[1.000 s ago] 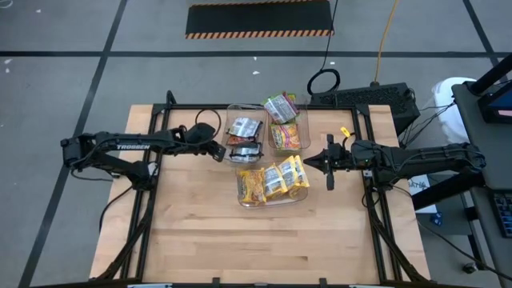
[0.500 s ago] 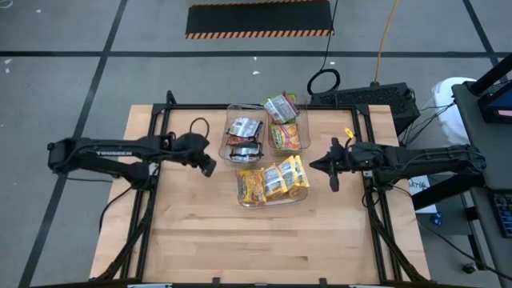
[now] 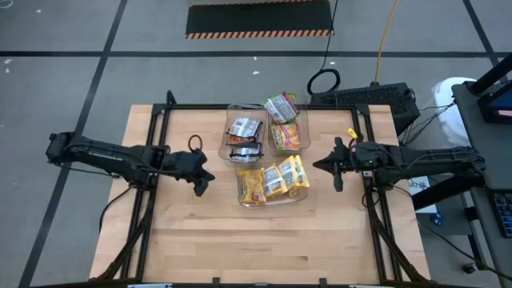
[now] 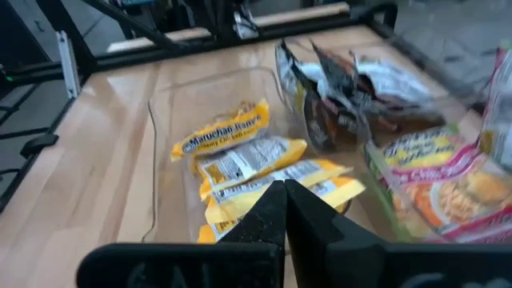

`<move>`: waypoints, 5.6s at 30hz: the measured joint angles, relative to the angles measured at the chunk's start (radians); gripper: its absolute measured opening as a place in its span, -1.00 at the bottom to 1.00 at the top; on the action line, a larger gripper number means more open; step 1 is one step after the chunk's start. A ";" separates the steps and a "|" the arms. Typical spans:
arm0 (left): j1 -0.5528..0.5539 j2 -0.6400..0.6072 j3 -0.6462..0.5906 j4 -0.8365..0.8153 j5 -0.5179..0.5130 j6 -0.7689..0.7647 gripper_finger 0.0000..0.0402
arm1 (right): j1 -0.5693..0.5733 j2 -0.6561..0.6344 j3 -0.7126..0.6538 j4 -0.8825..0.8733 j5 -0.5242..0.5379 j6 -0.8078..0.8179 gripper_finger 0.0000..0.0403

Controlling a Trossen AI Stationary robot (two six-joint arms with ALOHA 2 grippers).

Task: Sort Maruchan noodles
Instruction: Return to Home Position

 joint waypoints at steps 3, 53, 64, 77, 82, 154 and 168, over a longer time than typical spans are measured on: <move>-0.023 -0.078 0.000 -0.008 -0.045 0.049 -0.87 | 0.000 -0.054 0.000 -0.011 0.000 -0.028 -1.00; -0.165 -0.952 -0.356 0.121 -0.175 0.280 -0.87 | 0.000 -0.570 -0.169 -0.102 0.045 0.011 -1.00; -0.165 -0.953 -0.510 0.384 -0.039 0.373 -0.87 | 0.000 -0.570 -0.313 0.120 0.000 0.004 -1.00; -0.165 -0.946 -0.615 0.474 -0.003 0.444 -0.87 | 0.000 -0.571 -0.327 0.119 -0.026 -0.074 -1.00; -0.165 -0.947 -0.615 0.473 0.029 0.468 -0.87 | 0.000 -0.570 -0.396 0.163 -0.028 -0.073 -1.00; -0.165 -0.938 -0.615 0.460 0.031 0.326 -0.87 | 0.000 -0.563 -0.486 0.331 -0.026 -0.083 -1.00; -0.165 -0.938 -0.615 0.460 0.031 0.326 -0.87 | 0.000 -0.563 -0.486 0.331 -0.026 -0.083 -1.00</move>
